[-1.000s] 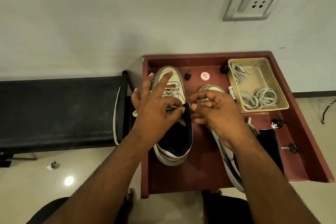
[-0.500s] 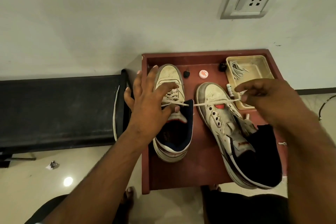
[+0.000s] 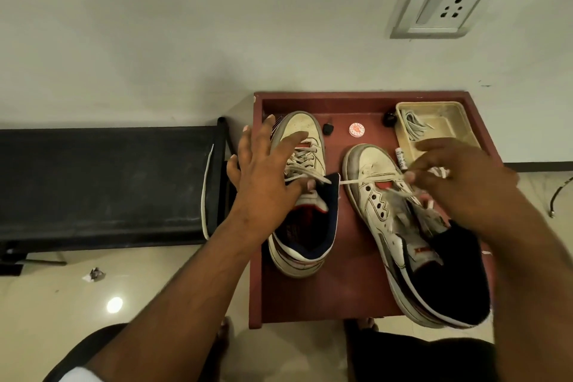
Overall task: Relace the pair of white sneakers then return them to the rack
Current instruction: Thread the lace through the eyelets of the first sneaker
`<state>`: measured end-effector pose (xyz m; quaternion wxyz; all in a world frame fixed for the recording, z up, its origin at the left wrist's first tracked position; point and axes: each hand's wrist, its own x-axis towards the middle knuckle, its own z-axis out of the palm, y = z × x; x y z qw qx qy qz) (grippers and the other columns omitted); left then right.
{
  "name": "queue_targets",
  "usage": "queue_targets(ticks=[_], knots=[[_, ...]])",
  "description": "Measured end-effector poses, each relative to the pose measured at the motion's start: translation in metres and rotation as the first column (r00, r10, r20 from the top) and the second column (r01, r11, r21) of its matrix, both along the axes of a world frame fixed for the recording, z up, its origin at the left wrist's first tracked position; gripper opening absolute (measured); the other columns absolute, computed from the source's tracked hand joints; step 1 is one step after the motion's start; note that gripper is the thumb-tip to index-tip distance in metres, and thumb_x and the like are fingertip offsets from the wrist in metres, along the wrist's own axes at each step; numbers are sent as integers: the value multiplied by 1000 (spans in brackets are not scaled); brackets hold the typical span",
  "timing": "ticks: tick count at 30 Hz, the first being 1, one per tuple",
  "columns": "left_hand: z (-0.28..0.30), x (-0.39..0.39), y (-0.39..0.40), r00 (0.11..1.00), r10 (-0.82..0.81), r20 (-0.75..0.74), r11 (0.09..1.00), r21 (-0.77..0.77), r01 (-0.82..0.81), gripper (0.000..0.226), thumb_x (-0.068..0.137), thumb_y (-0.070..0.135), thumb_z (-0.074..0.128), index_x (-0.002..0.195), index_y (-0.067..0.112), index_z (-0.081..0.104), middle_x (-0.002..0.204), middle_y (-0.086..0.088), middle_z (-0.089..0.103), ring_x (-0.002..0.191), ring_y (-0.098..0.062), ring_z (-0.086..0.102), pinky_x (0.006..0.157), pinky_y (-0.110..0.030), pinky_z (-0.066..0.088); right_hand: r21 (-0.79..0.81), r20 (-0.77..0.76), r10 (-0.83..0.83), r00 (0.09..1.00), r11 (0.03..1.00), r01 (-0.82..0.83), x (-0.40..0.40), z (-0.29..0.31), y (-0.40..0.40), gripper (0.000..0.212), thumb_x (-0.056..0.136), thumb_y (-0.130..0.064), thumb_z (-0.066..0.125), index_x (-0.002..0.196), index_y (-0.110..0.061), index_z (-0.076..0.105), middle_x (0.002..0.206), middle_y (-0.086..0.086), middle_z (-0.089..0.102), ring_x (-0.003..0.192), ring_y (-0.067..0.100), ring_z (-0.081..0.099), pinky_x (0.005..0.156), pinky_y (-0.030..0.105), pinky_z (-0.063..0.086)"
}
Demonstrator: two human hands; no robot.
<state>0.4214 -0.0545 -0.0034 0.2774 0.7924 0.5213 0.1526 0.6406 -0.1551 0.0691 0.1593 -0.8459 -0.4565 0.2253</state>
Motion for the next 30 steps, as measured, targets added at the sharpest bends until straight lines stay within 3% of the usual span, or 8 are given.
queue_targets(ticks=[4, 10, 14, 17, 20, 25, 28, 30], knots=[[0, 1, -1, 1000, 15, 12, 1000, -20, -15, 78, 80, 37, 78, 145, 46, 36, 164, 9, 5, 150, -19, -9, 116, -56, 7, 99, 280, -128, 951, 990, 105, -2, 15, -8, 15, 80, -30, 76, 75, -40, 66, 128, -6, 59, 123, 28, 49, 104, 53, 28], [1, 2, -2, 999, 24, 33, 999, -33, -23, 78, 82, 29, 77, 146, 44, 36, 163, 7, 9, 150, -21, -4, 115, -57, 11, -78, 290, 227, 930, 974, -214, -85, -27, 20, 24, 92, -38, 58, 115, -45, 65, 119, -11, 52, 118, 23, 37, 104, 49, 24], [2, 0, -2, 999, 43, 32, 998, -53, -41, 81, 84, 17, 73, 148, 44, 32, 164, 7, 9, 151, -23, -5, 117, -58, 10, -54, 217, -12, 976, 998, 24, -33, -18, 13, 14, 88, -37, 65, 81, -49, 66, 102, -6, 63, 106, 27, 53, 99, 47, 35], [4, 0, -2, 997, 64, 42, 994, -93, -60, 84, 83, 10, 69, 149, 43, 30, 164, 5, 10, 151, -24, -2, 117, -59, 11, -7, 319, -251, 914, 964, 267, 11, -2, -15, 28, 77, -54, 53, 92, -38, 69, 95, 1, 71, 88, 34, 63, 90, 52, 46], [9, -1, -4, 993, 66, 94, 989, -140, -52, 85, 81, 10, 67, 150, 42, 29, 163, 6, 15, 150, -24, 5, 117, -60, 14, 140, 197, -283, 939, 956, 258, -20, 7, -13, 28, 85, -37, 62, 111, -28, 68, 99, 4, 72, 88, 32, 66, 86, 47, 52], [24, -13, 0, 972, 117, 202, 948, -315, -49, 85, 69, 32, 71, 140, 54, 29, 143, 16, 40, 123, -5, 44, 113, -56, 28, 3, -40, 97, 995, 995, -97, -78, -27, 19, 28, 91, -16, 57, 112, -31, 67, 91, -1, 72, 83, 20, 67, 79, 33, 53], [26, -22, 6, 921, 215, 324, 868, -495, -28, 63, 75, 20, 71, 118, 51, 38, 112, 18, 57, 96, 4, 63, 89, -27, 54, -7, -80, 93, 992, 996, -94, -67, -40, 21, 18, 91, -17, 61, 101, -26, 73, 89, -4, 72, 81, 17, 67, 78, 32, 54], [26, -24, 6, 896, 221, 386, 845, -534, 21, 62, 84, 2, 65, 116, 47, 38, 97, 19, 59, 77, 16, 62, 59, -7, 50, -16, -30, 19, 999, 1000, -20, -43, -37, 15, 11, 90, -20, 66, 96, -22, 75, 90, 0, 73, 85, 21, 67, 81, 35, 53]])
